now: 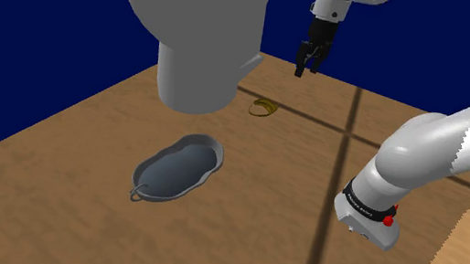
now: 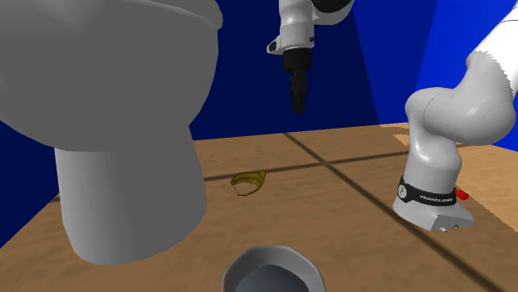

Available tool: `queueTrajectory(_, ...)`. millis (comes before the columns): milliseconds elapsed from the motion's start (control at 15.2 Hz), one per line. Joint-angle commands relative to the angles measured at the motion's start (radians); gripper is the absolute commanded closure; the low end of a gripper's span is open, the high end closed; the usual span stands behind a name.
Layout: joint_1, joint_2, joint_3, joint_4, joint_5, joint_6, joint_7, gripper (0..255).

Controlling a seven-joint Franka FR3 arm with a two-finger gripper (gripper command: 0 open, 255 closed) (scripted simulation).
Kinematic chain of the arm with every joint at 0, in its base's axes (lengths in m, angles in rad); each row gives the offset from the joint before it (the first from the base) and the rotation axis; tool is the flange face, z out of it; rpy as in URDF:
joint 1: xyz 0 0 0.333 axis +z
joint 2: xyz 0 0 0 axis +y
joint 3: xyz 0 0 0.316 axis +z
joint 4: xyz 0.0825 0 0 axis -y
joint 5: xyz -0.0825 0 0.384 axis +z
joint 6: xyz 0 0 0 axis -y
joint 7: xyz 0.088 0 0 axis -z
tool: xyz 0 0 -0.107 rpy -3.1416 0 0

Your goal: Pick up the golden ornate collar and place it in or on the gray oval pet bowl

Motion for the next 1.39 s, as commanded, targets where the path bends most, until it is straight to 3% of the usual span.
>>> queueTrajectory(0, -0.01, 0.059, -0.044, -0.005, 0.026, 0.067, -0.028, 0)
queueTrajectory(396, -0.008, 0.27, -0.158, 0.015, 0.168, 0.243, -0.133, 0)
queueTrajectory(792, 0.0, 0.523, -0.246, 0.091, 0.417, 0.347, -0.308, 0)
queueTrajectory(1122, -0.045, 0.754, -0.253, 0.198, 0.668, 0.356, -0.47, 0)
queueTrajectory(1320, -0.056, 0.805, -0.236, 0.212, 0.724, 0.372, -0.502, 0)
